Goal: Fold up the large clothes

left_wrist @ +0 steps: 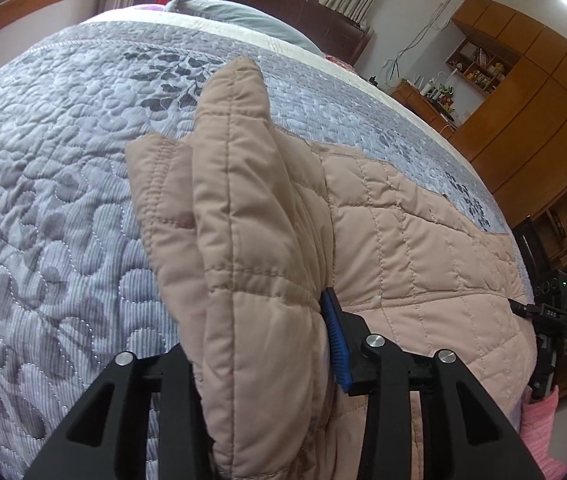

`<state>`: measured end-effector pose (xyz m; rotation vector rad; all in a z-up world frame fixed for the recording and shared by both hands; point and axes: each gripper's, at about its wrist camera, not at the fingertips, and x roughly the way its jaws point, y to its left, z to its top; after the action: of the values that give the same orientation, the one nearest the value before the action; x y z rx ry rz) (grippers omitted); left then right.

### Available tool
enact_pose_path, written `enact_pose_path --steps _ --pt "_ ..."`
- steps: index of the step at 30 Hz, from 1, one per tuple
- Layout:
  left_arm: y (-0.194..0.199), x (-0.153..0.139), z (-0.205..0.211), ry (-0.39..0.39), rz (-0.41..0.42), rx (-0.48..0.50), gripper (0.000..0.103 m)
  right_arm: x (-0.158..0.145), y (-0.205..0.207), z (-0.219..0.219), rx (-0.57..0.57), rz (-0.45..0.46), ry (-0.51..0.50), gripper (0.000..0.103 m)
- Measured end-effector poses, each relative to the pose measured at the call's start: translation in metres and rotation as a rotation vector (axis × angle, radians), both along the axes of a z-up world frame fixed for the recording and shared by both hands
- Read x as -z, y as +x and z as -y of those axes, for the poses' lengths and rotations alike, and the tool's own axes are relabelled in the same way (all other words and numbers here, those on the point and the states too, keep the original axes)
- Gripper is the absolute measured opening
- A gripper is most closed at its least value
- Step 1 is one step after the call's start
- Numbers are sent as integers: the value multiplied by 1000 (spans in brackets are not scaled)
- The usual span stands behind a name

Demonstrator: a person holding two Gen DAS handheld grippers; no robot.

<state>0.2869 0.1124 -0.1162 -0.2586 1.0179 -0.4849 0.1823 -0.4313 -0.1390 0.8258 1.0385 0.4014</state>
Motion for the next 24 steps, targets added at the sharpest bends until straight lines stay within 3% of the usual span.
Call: enact_pose_path --steps 6,9,18,20,24 --pt "0 -5 1 13 -15 -21 43 -1 -7 8 8 -10 -43 33" --pt "-6 -14 0 54 -20 -57 52 -23 -12 0 36 -8 -188 42" --pt "-67 -60 -27 250 50 -203 63 -100 -65 -32 51 75 -651 43" --pt "-87 -68 -33 301 66 -245 64 -109 -74 -43 24 86 -681 43" --pt "-121 -68 -46 274 28 -299 65 -117 -87 -67 -30 97 -719 38"
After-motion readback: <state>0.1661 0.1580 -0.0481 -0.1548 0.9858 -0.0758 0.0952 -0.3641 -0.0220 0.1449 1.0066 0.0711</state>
